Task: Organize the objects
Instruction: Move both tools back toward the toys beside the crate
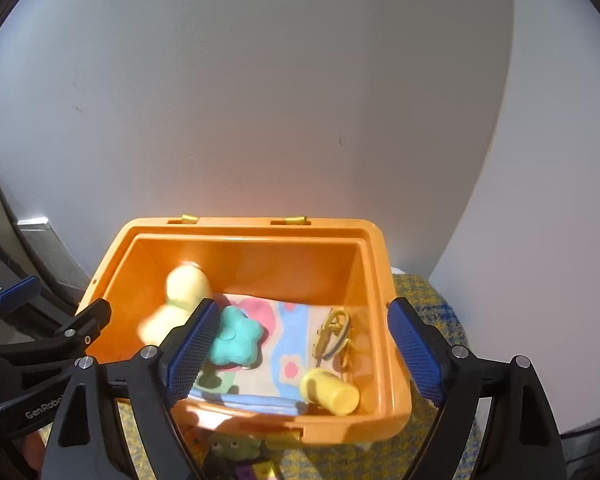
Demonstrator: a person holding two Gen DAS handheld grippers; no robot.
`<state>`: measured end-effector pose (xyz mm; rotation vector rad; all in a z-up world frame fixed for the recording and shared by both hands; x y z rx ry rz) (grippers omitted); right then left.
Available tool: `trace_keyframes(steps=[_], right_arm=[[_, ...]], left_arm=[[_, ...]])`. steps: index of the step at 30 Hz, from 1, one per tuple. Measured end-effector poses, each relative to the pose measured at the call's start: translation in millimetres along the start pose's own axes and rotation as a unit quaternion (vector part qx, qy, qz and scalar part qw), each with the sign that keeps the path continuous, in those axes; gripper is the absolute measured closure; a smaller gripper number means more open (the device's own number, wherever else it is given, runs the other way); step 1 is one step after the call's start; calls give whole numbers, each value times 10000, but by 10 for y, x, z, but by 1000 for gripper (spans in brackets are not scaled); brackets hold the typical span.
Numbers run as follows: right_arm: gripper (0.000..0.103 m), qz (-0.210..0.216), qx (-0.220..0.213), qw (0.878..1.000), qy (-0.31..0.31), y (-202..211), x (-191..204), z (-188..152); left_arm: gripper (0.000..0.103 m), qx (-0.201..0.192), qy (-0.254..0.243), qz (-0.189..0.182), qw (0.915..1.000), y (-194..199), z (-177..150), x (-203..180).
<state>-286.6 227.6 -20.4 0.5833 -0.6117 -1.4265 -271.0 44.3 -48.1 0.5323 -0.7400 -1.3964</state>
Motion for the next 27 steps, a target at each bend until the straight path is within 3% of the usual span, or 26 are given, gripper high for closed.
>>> trace_keyframes(steps=[6,7,16,27], right_arm=[[17,2,-32,10000,-31,174,36,-84],[17,-897,-29,9959,-132,171,-87,-80],[17,-903,108,9957,-198,242,52,-507],[17,-987,386,9943,-106,207,349,-1046]], left_arm=[[5,-18,68,15,10000,186,-132,81],[5,-23,74,19,10000,217,-162,96],[5,7,180,129,9998,427,-592,299],[4,246,306,258,9989,412,-1186,613]])
Point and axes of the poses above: each gripper's, at about its wrist camera, not at the fingertips, and y roughly against the way its jaws point, x to its left, z to its top, the point moved 4 cm from there along -y, roughly the way its jaws point, and after that the axes turned 1 degree about y, right-handed, at the moved point
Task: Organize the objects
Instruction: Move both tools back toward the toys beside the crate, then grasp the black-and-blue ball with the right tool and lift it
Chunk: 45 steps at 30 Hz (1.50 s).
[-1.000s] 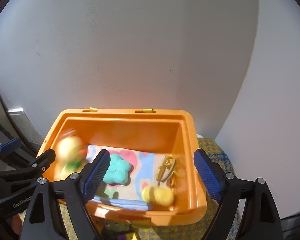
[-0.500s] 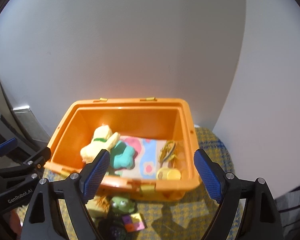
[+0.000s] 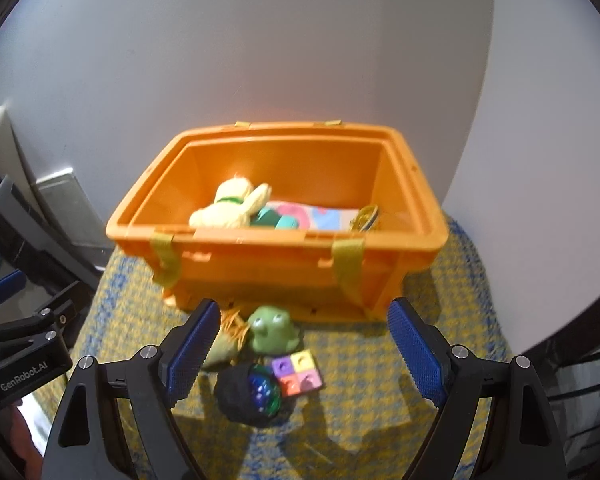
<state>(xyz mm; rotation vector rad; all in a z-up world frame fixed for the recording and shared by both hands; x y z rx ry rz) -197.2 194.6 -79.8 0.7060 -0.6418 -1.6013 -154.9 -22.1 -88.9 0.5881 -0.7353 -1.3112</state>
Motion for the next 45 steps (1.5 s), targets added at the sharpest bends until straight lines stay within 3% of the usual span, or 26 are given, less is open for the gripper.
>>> trace_keyframes(steps=[16,24,32,45], right_arm=[[17,-178,495,9986,82,-363,355,-525],[19,-183,751,9969,118,-534,452,-685],[40,-162,1021,9944,209,-699,526,-824],[45,-68,674,9977,36,-510,319,-822]], left_arm=[[4,261,76,160,9995,-304,-520,370],[4,385,17,192,9991,-397,-629,399],[4,450,-12,207,9988,-437,-683,422],[4,413,-193,45,9989,-413,-612,175]])
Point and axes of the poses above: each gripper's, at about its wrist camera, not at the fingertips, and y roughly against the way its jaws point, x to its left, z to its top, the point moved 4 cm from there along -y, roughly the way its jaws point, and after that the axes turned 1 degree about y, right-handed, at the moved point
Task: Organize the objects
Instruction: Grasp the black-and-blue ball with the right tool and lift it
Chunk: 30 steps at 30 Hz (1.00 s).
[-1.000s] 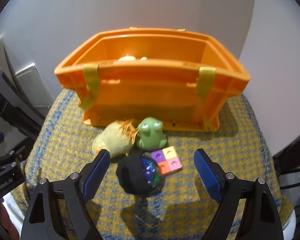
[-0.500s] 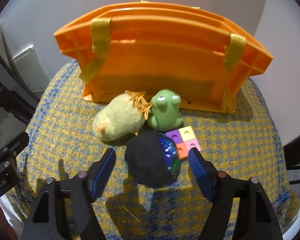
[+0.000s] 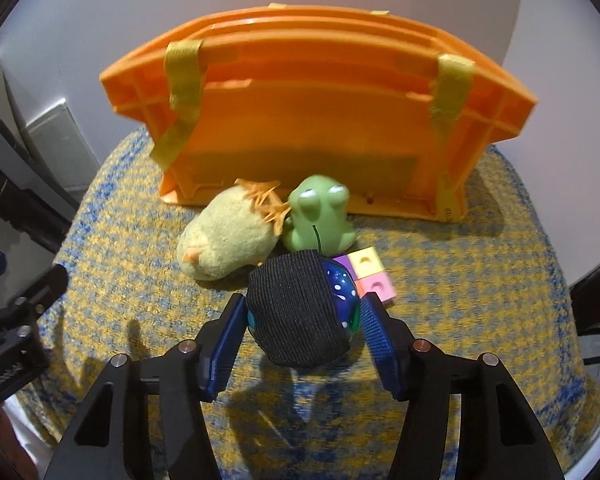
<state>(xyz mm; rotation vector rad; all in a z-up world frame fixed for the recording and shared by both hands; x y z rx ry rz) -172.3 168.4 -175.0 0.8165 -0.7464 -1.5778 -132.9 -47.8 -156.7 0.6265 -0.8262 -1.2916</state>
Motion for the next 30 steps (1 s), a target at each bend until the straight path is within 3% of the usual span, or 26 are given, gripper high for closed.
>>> trace_keyframes(steps=[8,17,30], right_arm=[[45,-191,-307,9990,-256,259,-404,-16],[45,-345,-306,9968,-651,219,-827,74],[45,-455,-300,9960,-703,132,-966,158]], left_arm=[[4,37,-236,-346,9991,-66,88,-472],[4,27,-459,-573,9973,-156,184,-929],[4,191,-630,-729,9952,-367,246,-1254]])
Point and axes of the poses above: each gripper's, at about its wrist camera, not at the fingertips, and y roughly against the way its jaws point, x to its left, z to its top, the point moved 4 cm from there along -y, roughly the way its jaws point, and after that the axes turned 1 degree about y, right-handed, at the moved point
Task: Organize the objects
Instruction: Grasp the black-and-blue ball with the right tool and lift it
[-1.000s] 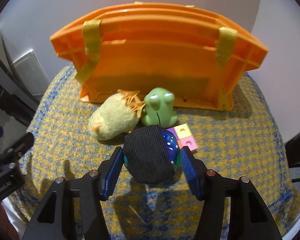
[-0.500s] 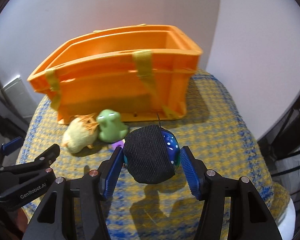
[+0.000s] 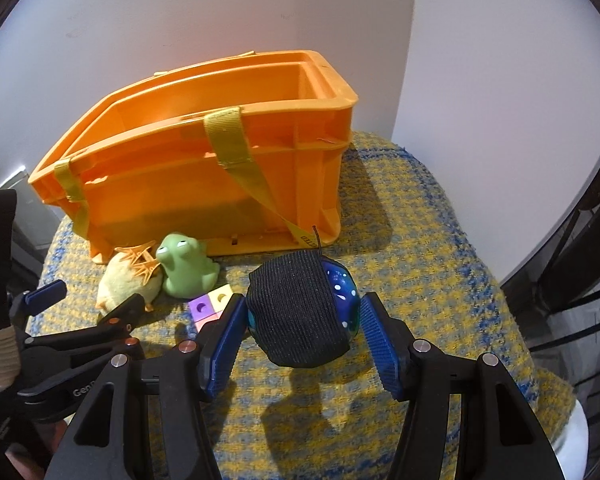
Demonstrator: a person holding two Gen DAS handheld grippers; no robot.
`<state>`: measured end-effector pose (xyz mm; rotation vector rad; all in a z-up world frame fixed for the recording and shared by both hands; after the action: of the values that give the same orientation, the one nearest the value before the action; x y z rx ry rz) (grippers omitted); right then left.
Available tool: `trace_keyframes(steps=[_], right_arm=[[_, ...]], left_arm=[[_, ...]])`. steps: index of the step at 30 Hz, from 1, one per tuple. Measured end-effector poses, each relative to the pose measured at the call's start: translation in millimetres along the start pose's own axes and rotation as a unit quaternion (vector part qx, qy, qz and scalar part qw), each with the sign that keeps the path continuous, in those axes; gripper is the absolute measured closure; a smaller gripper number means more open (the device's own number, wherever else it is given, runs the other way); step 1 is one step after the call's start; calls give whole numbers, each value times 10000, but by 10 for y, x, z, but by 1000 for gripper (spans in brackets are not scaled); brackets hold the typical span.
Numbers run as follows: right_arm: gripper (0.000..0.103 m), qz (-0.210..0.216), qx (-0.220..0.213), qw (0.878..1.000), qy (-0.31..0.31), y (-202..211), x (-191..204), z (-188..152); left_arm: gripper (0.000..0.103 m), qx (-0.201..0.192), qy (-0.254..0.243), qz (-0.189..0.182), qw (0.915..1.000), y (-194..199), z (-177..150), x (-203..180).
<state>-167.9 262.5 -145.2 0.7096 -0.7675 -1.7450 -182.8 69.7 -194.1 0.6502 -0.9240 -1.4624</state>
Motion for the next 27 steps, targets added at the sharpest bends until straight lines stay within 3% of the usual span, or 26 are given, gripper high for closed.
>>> trace_keyframes(steps=[7,10,20,27], right_arm=[[45,-54,87,9999,-73,-110,-45,14],[45,-67,116,9999,-82,-152,-52,7],[45,-42,95,9999,-37,-157,-7,13],[45,50,-81,10000,5,17,59,54]], left_arm=[[10,37,-3,-52,10000,-96,24,-54],[39,107,-25,-80,9999,-133,13,-67],[41,30,-8,-18,10000,-42,-14,-44],[41,-112,118,15,9999,237,-36,32]])
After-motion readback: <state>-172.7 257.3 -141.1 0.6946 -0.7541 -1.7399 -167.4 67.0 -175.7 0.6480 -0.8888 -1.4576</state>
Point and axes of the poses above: each gripper's, at about its wrist camera, not at the fingertips, and y roughly against the way its jaws point, x to its left, z to its top, the point moved 4 cm from there along -y, roughly the way its jaws point, and after that the axes turned 1 degree about y, right-handed, at the moved point
